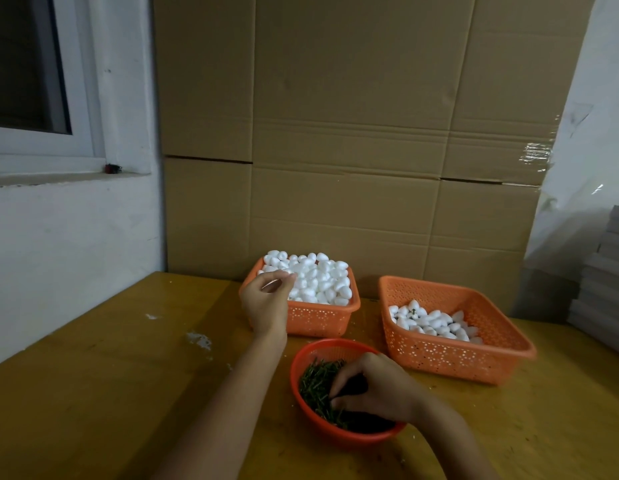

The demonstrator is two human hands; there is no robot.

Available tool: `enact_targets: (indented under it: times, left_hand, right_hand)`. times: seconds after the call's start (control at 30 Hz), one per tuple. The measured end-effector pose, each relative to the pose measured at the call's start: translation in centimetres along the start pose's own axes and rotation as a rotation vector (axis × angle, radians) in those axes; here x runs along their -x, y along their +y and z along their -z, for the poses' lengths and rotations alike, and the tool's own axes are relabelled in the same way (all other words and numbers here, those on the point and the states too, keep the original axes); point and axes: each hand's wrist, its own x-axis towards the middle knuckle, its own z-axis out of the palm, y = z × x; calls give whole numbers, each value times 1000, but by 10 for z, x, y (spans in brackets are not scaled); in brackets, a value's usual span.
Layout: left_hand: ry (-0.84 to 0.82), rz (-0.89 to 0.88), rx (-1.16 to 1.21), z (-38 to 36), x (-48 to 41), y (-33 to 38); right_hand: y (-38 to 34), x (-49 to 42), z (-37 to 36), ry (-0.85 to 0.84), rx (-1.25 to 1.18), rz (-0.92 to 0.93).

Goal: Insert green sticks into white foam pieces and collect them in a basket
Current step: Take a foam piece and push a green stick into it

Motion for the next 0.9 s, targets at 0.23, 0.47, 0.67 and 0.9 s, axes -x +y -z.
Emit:
enact_targets:
  times: [0.23, 0.47, 0.67, 0.9]
  left_hand:
    - [-471, 75, 15, 9, 26, 16]
    - [-680, 57, -84, 16, 47, 8]
    - [-762, 38, -152, 22, 50, 7]
    - [-775, 35, -154, 27, 55, 3]
  right_hand:
    - [-3, 2, 5, -22, 30, 61]
    - [1, 3, 5, 31, 9, 38]
    - [6, 5, 1, 187, -229, -50]
    - [9, 4, 0, 370, -576, -104]
